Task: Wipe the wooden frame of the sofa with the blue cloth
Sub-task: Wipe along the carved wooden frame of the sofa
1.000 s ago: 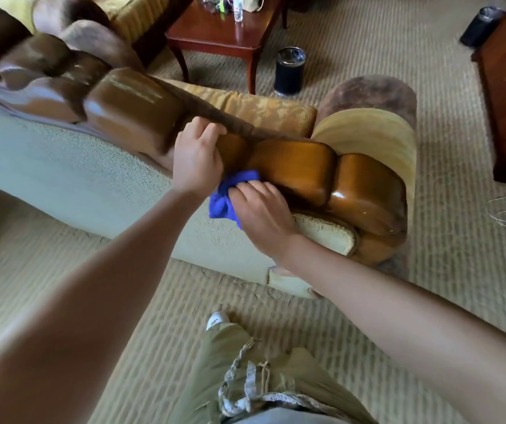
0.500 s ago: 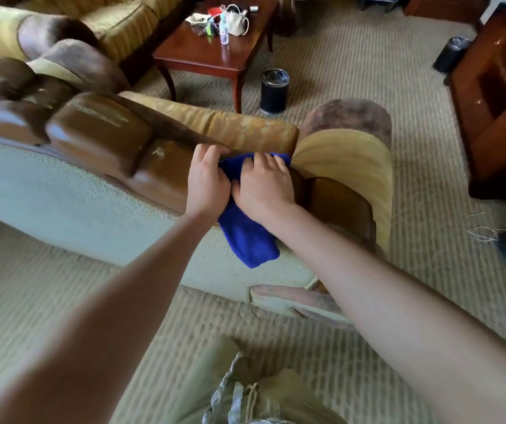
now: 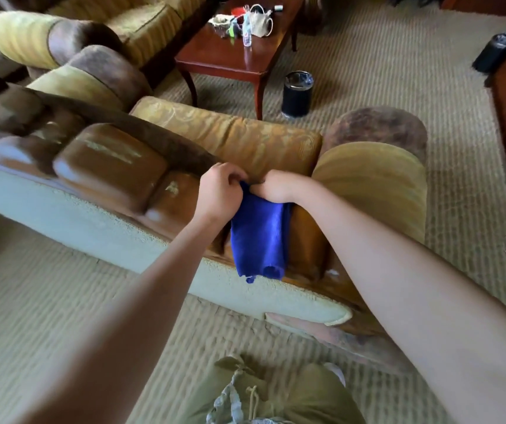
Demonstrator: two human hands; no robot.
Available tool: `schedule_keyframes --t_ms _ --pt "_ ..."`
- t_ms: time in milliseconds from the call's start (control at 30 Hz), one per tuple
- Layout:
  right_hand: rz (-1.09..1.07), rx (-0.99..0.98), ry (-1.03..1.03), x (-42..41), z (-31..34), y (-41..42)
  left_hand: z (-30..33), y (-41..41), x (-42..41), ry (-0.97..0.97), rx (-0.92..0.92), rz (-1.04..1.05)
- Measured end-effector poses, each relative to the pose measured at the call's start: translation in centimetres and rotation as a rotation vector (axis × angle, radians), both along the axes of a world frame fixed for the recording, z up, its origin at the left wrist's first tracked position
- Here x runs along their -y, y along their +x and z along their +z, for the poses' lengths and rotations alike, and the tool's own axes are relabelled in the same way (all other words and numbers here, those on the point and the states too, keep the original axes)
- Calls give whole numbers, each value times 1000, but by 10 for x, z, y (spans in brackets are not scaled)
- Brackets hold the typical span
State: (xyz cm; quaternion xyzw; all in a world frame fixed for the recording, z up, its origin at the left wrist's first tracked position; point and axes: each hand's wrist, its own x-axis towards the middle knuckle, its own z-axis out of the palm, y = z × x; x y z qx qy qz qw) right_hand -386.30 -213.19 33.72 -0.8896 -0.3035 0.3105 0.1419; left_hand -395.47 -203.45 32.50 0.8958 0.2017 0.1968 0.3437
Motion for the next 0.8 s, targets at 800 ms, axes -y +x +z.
schedule_keyframes --t_ms 800 --pt "199 -160 326 163 -23 39 22 18 162 180 -241 235"
